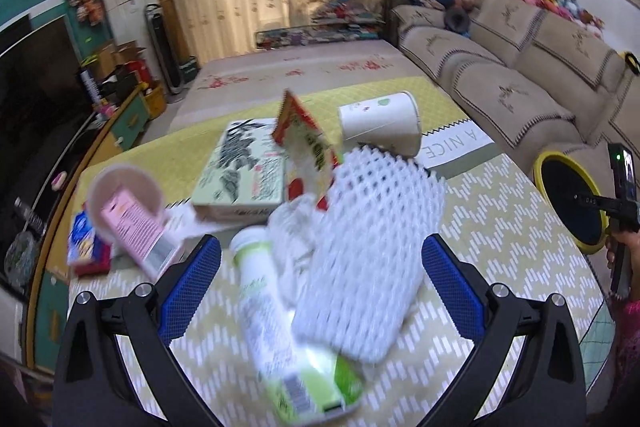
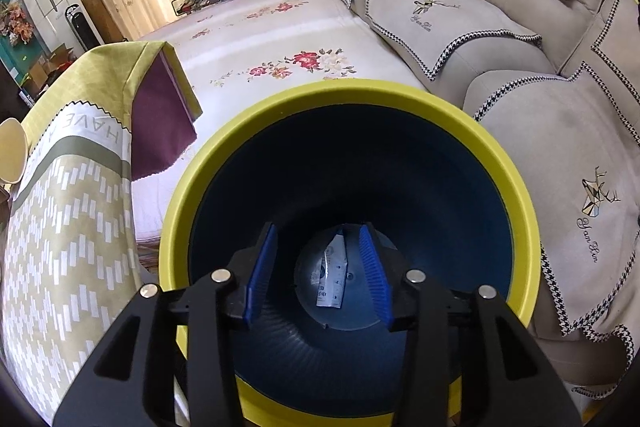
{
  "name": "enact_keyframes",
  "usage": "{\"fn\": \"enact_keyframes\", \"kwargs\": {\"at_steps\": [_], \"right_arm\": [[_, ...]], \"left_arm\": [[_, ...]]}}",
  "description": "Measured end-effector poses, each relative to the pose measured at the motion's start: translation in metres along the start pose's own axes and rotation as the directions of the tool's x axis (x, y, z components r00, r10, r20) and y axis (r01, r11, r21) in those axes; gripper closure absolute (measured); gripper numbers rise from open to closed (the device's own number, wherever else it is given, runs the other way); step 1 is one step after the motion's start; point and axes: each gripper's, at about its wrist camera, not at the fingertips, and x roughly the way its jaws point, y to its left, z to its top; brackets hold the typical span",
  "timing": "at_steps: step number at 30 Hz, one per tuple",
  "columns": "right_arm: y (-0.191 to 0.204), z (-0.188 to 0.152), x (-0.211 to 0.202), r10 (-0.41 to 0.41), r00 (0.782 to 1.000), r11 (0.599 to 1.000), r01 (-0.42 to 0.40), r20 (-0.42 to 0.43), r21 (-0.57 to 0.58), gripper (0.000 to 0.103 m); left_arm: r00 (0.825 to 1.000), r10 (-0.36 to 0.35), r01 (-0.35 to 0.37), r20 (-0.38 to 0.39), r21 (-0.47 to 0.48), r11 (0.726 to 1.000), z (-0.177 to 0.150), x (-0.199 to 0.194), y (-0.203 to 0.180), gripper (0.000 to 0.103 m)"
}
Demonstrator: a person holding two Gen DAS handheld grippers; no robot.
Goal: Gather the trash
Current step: 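Carry the tube over the yellow-rimmed bin and open the right gripper, then grasp the white foam net with the left gripper and lift it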
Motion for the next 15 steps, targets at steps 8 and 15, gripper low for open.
{"fn": "enact_keyframes", "kwargs": {"at_steps": [8, 15], "right_arm": [[0.001, 0.0, 0.001, -0.001, 1.0, 1.0, 0.001, -0.001, -0.008, 0.058], [-0.004, -0.003, 0.006, 0.0, 1.0, 1.0, -0.001, -0.008, -0.003, 0.057]], "left_arm": [[0.998, -0.056, 0.058, -0.025, 0.106, 0.993, 0.017, 0.019, -0.031, 0.004], [0.996, -0.077, 0.08, -0.035, 0.114, 0.99, 0.017, 0.025, -0.037, 0.018]]}}
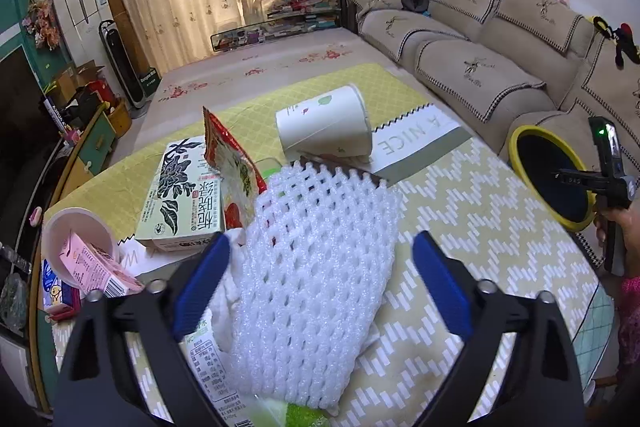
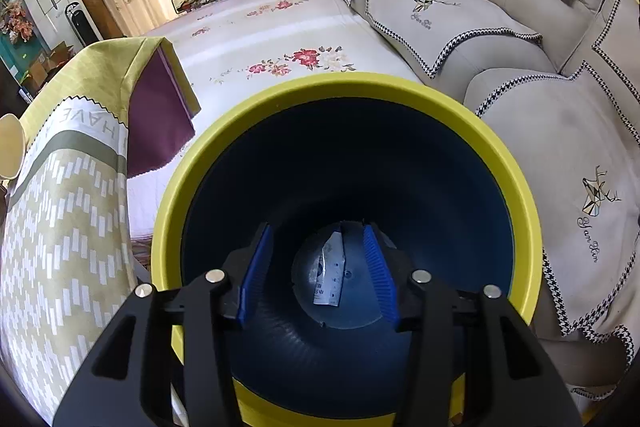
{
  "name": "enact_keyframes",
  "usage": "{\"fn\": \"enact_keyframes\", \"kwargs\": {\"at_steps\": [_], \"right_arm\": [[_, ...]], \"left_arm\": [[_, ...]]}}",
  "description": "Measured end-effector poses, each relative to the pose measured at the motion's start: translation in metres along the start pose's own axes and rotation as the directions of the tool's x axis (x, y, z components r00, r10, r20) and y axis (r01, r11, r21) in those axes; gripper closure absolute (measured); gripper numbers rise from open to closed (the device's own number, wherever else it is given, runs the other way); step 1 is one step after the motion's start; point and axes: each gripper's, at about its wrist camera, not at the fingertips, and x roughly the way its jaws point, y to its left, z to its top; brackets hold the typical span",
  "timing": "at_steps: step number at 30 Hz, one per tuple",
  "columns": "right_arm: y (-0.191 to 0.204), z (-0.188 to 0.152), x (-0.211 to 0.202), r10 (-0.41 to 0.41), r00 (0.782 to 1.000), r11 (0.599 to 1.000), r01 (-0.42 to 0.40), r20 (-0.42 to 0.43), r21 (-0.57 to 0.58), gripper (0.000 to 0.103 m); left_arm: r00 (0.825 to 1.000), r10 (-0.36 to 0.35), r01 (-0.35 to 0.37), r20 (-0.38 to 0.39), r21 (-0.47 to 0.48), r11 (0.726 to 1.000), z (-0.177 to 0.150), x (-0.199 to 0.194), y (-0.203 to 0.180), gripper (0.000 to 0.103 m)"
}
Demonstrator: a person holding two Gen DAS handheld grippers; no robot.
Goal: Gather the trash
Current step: 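Grasp the white foam net with the left gripper and lift it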
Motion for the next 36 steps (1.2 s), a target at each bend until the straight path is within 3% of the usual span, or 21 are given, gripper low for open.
{"fn": "enact_keyframes", "kwargs": {"at_steps": [8, 10, 12, 14, 25, 31, 36], "right_arm": [[-0.002, -0.001, 0.001, 0.007, 1.0, 1.0, -0.007, 0.001, 0.006, 0.057], [-0.003, -0.002, 0.001, 0.006, 1.0, 1.0, -0.006, 0.003, 0.007, 0.057], [-0.004, -0.003, 0.001, 0.007, 1.0, 1.0, -0.008, 0.004, 0.011, 0.057], [-0.004, -0.003, 0.001, 0.008, 1.0, 1.0, -0.009, 0.005, 0.011, 0.057], [-0.007, -0.005, -0.01, 0.02, 1.0, 1.0, -0.02, 0.022, 0.011, 0.057], [-0.014, -0.008, -0.025, 0.012, 0.999, 1.0, -0.013, 0.049, 0.011, 0.057], [-0.026, -0.013, -0.05, 0.001, 0.996, 1.0, -0.001, 0.091, 0.003, 0.056]], "left_arm": [[0.999, 0.0, 0.0, -0.036, 0.014, 1.0, -0.003, 0.005, 0.002, 0.051], [0.999, -0.032, 0.032, -0.027, 0.001, 0.999, -0.001, -0.001, 0.004, 0.062], [0.998, -0.051, 0.051, -0.025, -0.015, 0.999, 0.0, -0.007, 0.008, 0.066], [0.998, -0.06, 0.059, -0.016, -0.014, 0.998, 0.0, -0.015, 0.011, 0.088], [0.994, -0.1, 0.099, 0.041, 0.021, 0.995, 0.007, -0.069, -0.004, 0.091], [0.986, -0.152, 0.146, 0.065, 0.081, 0.986, 0.017, -0.084, -0.04, 0.091], [0.973, -0.224, 0.215, 0.048, 0.155, 0.964, 0.033, -0.073, -0.089, 0.091]]}}
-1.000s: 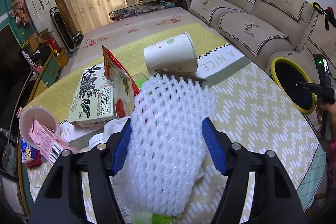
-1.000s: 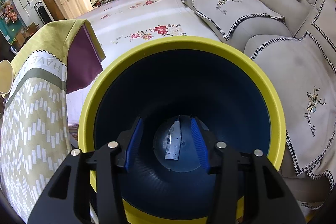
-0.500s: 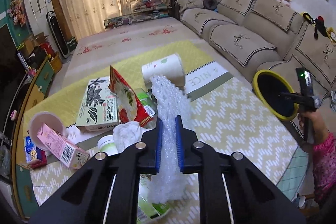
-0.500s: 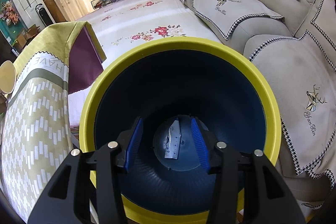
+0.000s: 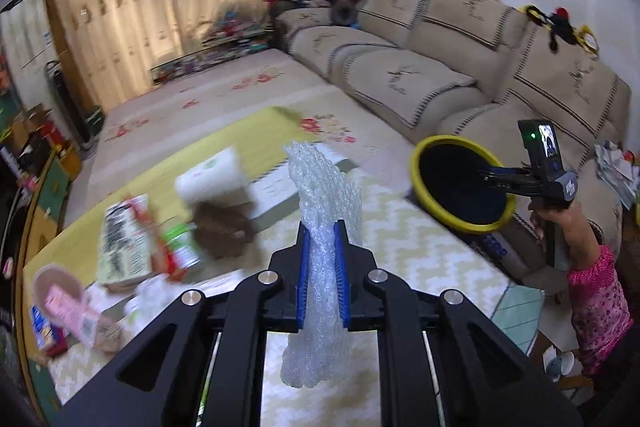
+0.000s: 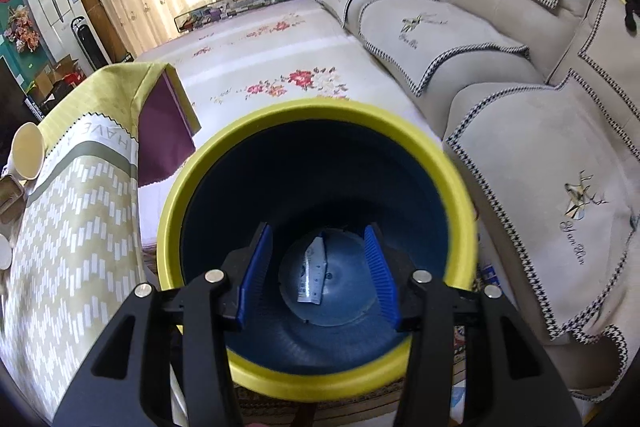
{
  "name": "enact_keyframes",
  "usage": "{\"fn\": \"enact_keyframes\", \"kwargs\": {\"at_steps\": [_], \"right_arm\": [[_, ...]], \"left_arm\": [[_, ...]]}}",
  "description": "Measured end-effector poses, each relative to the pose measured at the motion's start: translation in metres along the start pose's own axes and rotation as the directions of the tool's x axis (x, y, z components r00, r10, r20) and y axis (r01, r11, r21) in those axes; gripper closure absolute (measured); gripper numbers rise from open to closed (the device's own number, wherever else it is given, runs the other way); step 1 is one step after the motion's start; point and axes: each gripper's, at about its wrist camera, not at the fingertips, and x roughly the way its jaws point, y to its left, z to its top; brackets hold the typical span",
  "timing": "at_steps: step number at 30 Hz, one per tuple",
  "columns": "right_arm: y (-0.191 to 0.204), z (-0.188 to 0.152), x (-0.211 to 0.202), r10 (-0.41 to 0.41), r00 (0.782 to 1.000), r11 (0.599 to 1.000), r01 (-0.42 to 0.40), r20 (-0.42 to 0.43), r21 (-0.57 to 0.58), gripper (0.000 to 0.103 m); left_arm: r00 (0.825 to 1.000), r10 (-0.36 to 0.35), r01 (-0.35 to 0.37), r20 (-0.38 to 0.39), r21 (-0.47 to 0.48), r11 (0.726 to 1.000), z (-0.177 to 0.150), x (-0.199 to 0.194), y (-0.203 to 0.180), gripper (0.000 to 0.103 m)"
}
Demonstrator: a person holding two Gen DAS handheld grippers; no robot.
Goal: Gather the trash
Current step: 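Grasp the white foam net with the left gripper and lift it, then drop the foam net into the bin by opening the left gripper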
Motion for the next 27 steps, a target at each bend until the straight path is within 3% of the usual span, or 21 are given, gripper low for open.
{"fn": "enact_keyframes", "kwargs": {"at_steps": [11, 17, 23, 25, 27], "right_arm": [[-0.042, -0.014, -0.051, -0.027, 0.997, 1.0, 0.026, 0.079, 0.008, 0.052], [-0.075, -0.02, -0.069, -0.044, 0.994, 0.998, 0.041, 0.102, 0.039, 0.05], [-0.099, -0.025, -0.073, -0.063, 0.994, 0.996, 0.057, 0.094, 0.064, 0.05], [-0.105, -0.026, -0.072, -0.064, 0.994, 0.996, 0.058, 0.087, 0.072, 0.05], [-0.106, -0.027, -0.072, -0.063, 0.995, 0.996, 0.057, 0.083, 0.074, 0.05]], "left_arm": [[0.981, -0.187, 0.193, -0.056, 0.128, 0.973, 0.059, 0.084, -0.119, 0.091], [0.97, -0.223, 0.237, -0.098, 0.158, 0.959, 0.092, 0.149, -0.181, 0.09], [0.968, -0.216, 0.235, -0.13, 0.16, 0.959, 0.112, 0.207, -0.222, 0.088], [0.97, -0.208, 0.226, -0.129, 0.153, 0.962, 0.115, 0.219, -0.228, 0.08], [0.974, -0.19, 0.206, -0.124, 0.138, 0.969, 0.117, 0.229, -0.231, 0.056]]}}
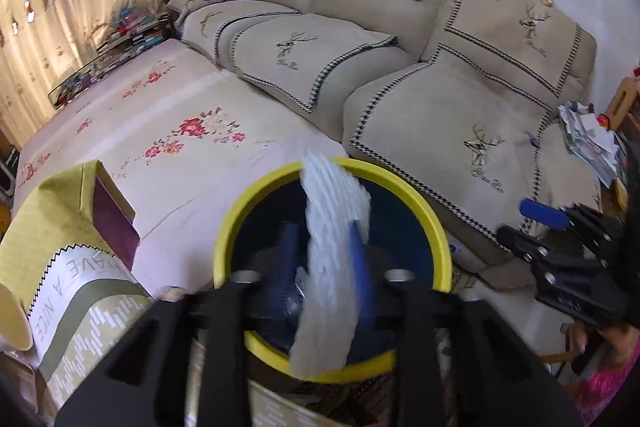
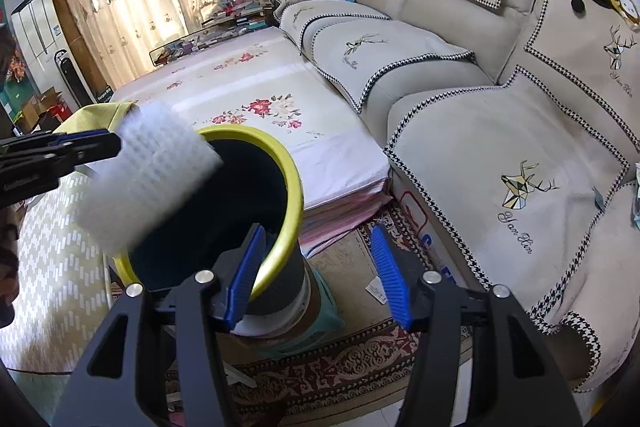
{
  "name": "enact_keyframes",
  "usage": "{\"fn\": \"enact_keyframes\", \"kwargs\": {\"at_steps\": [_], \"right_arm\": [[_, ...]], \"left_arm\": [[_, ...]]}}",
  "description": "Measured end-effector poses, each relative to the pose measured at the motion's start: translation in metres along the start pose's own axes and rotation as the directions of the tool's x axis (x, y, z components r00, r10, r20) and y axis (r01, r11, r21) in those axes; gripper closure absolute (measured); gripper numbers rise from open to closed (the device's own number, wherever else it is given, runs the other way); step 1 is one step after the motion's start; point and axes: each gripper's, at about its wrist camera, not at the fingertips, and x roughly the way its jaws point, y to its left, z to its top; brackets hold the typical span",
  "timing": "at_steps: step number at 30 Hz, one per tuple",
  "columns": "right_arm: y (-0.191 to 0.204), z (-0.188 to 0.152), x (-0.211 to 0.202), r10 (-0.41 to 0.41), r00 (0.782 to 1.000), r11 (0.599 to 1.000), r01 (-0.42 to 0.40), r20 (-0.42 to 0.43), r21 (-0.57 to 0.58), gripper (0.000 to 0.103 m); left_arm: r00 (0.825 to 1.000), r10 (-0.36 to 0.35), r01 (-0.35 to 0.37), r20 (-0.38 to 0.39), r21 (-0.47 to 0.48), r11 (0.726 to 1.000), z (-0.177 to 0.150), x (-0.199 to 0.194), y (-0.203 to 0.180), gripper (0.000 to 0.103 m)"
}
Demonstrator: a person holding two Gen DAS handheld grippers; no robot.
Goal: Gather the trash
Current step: 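Drop the foam net into the bin by opening the left gripper, then grasp the white paper cup with the right gripper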
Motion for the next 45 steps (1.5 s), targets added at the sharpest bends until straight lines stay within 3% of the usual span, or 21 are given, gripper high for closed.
{"fn": "enact_keyframes", "kwargs": {"at_steps": [2, 6, 9, 13, 17, 22, 24, 25, 29, 32, 38, 41, 43, 45], "right_arm": [[0.001, -0.001, 0.0, 0.003, 1.0, 1.0, -0.003, -0.002, -0.003, 0.05], [0.008, -0.003, 0.0, 0.015, 1.0, 1.0, -0.015, -0.005, -0.01, 0.049], [0.018, -0.005, 0.004, 0.028, 1.0, 0.999, -0.028, -0.014, -0.024, 0.047], [0.041, -0.007, 0.009, 0.052, 0.998, 0.997, -0.054, -0.028, -0.055, 0.047], [0.077, -0.004, 0.012, 0.086, 0.996, 0.99, -0.09, -0.036, -0.107, 0.046], [0.135, 0.005, 0.014, 0.163, 0.986, 0.971, -0.168, -0.042, -0.171, 0.045], [0.159, 0.007, 0.014, 0.195, 0.98, 0.96, -0.2, -0.048, -0.194, 0.045], [0.177, 0.009, 0.015, 0.213, 0.976, 0.952, -0.219, -0.051, -0.214, 0.045], [0.242, 0.017, 0.018, 0.276, 0.959, 0.919, -0.282, -0.062, -0.274, 0.045], [0.286, 0.022, 0.015, 0.323, 0.945, 0.895, -0.325, -0.059, -0.306, 0.045], [0.368, 0.034, 0.004, 0.414, 0.909, 0.836, -0.403, -0.055, -0.373, 0.045], [0.404, 0.042, 0.011, 0.425, 0.903, 0.82, -0.415, -0.067, -0.393, 0.045], [0.424, 0.046, 0.019, 0.424, 0.902, 0.815, -0.418, -0.078, -0.401, 0.045], [0.441, 0.048, 0.027, 0.43, 0.898, 0.808, -0.43, -0.094, -0.403, 0.045]], "left_arm": [[1.0, 0.017, -0.016, 0.02, -0.019, 1.0, 0.001, -0.001, 0.001, 0.036], [0.998, 0.016, -0.014, 0.059, -0.033, 0.999, -0.011, -0.033, 0.014, 0.033], [0.992, 0.026, -0.02, 0.121, -0.052, 0.998, -0.03, -0.075, 0.028, 0.021], [0.974, 0.089, -0.074, 0.21, -0.081, 0.994, -0.075, -0.14, 0.053, 0.01], [0.953, 0.172, -0.137, 0.25, -0.151, 0.979, -0.123, -0.194, 0.089, 0.005], [0.914, 0.319, -0.243, 0.249, -0.293, 0.925, -0.196, -0.256, 0.154, 0.005], [0.881, 0.41, -0.309, 0.235, -0.37, 0.876, -0.233, -0.283, 0.186, 0.005], [0.874, 0.428, -0.32, 0.232, -0.389, 0.864, -0.244, -0.29, 0.194, 0.005], [0.824, 0.544, -0.409, 0.159, -0.498, 0.764, -0.31, -0.321, 0.251, 0.005], [0.786, 0.606, -0.455, 0.122, -0.549, 0.701, -0.342, -0.332, 0.284, 0.005], [0.722, 0.679, -0.492, 0.133, -0.592, 0.638, -0.384, -0.337, 0.328, 0.005], [0.721, 0.687, -0.518, 0.091, -0.588, 0.621, -0.391, -0.328, 0.34, 0.005], [0.738, 0.667, -0.499, 0.097, -0.587, 0.637, -0.395, -0.324, 0.342, 0.005], [0.744, 0.659, -0.487, 0.108, -0.587, 0.647, -0.395, -0.324, 0.339, 0.005]]}}
